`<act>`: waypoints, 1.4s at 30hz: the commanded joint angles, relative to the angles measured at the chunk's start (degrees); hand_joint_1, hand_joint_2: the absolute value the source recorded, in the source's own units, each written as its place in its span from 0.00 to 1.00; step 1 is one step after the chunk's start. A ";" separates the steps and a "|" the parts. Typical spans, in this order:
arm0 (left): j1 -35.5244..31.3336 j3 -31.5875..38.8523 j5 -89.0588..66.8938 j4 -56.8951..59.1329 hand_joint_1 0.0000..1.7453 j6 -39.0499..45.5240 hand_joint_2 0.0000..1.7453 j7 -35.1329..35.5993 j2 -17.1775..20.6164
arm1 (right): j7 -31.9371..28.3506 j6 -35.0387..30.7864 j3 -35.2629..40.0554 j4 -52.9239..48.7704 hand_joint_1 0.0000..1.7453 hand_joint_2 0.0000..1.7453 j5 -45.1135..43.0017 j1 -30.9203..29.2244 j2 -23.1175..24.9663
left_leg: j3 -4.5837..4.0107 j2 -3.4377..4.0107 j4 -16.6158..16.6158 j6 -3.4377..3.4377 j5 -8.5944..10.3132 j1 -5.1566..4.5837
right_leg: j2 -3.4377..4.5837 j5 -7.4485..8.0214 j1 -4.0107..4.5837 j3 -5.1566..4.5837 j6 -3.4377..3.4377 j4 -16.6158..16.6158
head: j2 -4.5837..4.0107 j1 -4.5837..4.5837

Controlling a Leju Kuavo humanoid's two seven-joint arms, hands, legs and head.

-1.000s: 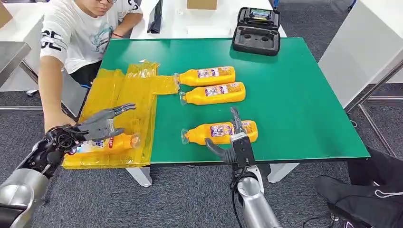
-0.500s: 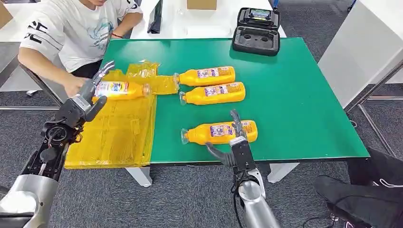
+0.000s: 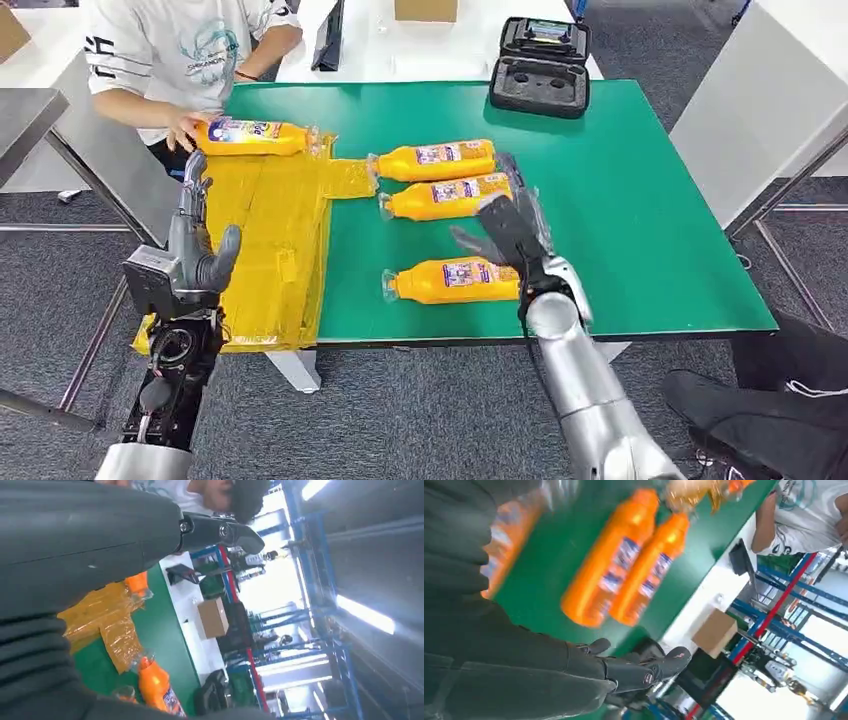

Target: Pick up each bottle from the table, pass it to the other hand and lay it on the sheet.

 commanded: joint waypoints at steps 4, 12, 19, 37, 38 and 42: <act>-1.46 -3.33 -3.62 4.10 0.00 6.02 1.00 1.87 -0.13 | 8.88 10.37 12.86 32.80 0.00 1.00 4.47 -24.39 -5.16 | -0.19 0.26 0.10 -0.09 0.10 0.00 | 0.24 0.22 0.02 -0.25 -0.20 0.14 | 0.00 0.02; -2.41 -3.71 -3.91 6.64 0.00 7.33 1.00 1.70 0.12 | 6.82 21.52 14.83 39.14 0.00 1.00 0.88 -27.75 -5.84 | -0.24 -0.03 0.04 -0.06 0.28 0.03 | -0.04 0.27 0.03 -0.20 -0.07 0.06 | 0.00 0.02; -3.18 -4.13 -4.05 7.80 0.00 8.14 1.00 1.58 0.39 | 5.21 26.05 17.17 39.95 0.00 1.00 -1.27 -28.36 -6.18 | -0.32 -0.04 0.08 -0.11 0.30 0.03 | -0.06 0.29 0.04 -0.29 -0.11 0.09 | 0.00 0.00; -4.15 -3.80 -3.43 13.33 0.00 9.31 1.00 0.96 0.44 | 4.18 39.64 26.26 41.43 0.00 1.00 -3.22 -32.21 -11.13 | -0.29 -0.07 0.07 -0.05 0.30 -0.04 | -0.09 0.26 -0.03 -0.27 -0.06 0.10 | 0.00 0.02; -4.34 -3.73 -3.19 14.27 0.00 9.29 1.00 0.70 0.40 | 3.99 40.83 26.49 41.92 0.00 1.00 -4.11 -32.34 -11.44 | -0.32 -0.07 0.10 -0.08 0.30 -0.01 | -0.10 0.27 0.00 -0.29 -0.09 0.11 | 0.00 0.00; -5.19 -3.61 -2.52 17.00 0.00 9.76 1.00 -0.40 0.19 | 4.22 40.16 28.51 42.46 0.00 1.00 -5.54 -31.53 -12.44 | -0.27 -0.16 0.08 -0.07 0.31 -0.01 | -0.17 0.27 0.00 -0.21 -0.07 0.05 | 0.00 0.00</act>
